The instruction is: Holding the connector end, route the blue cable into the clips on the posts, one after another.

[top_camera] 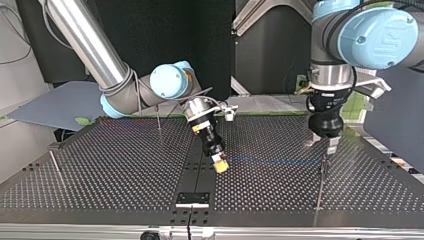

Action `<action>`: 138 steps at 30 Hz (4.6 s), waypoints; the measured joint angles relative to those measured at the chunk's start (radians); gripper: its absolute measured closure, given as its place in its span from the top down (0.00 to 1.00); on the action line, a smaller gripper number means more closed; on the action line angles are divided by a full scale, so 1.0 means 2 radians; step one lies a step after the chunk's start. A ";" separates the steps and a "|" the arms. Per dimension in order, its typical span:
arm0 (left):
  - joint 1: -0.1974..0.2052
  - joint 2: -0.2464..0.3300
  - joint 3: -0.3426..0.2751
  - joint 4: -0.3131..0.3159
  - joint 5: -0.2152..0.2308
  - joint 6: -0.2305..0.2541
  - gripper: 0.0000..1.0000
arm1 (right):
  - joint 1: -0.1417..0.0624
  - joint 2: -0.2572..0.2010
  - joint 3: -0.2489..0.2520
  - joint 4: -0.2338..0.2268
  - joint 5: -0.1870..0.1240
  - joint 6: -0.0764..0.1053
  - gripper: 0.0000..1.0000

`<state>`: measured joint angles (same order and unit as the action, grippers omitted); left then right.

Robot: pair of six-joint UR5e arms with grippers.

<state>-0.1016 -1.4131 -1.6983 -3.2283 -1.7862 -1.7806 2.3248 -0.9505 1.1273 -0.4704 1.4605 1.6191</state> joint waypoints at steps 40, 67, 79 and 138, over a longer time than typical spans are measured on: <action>0.010 -0.023 0.000 0.037 -0.028 0.030 1.00 | -0.002 0.001 0.000 0.002 0.000 0.000 0.00; -0.003 -0.039 0.000 0.045 0.022 0.115 1.00 | -0.002 0.002 0.000 0.002 0.000 0.000 0.00; -0.020 -0.047 0.028 0.049 0.024 0.165 1.00 | 0.000 0.002 0.000 0.002 -0.001 0.002 0.00; -0.028 -0.120 0.089 0.082 -0.002 0.159 0.71 | 0.003 0.000 0.000 0.004 -0.004 0.003 0.00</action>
<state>-0.1575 -1.6526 -1.5198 -3.0648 -1.7892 -1.4620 2.3310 -0.9505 1.1270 -0.4621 1.4535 1.6248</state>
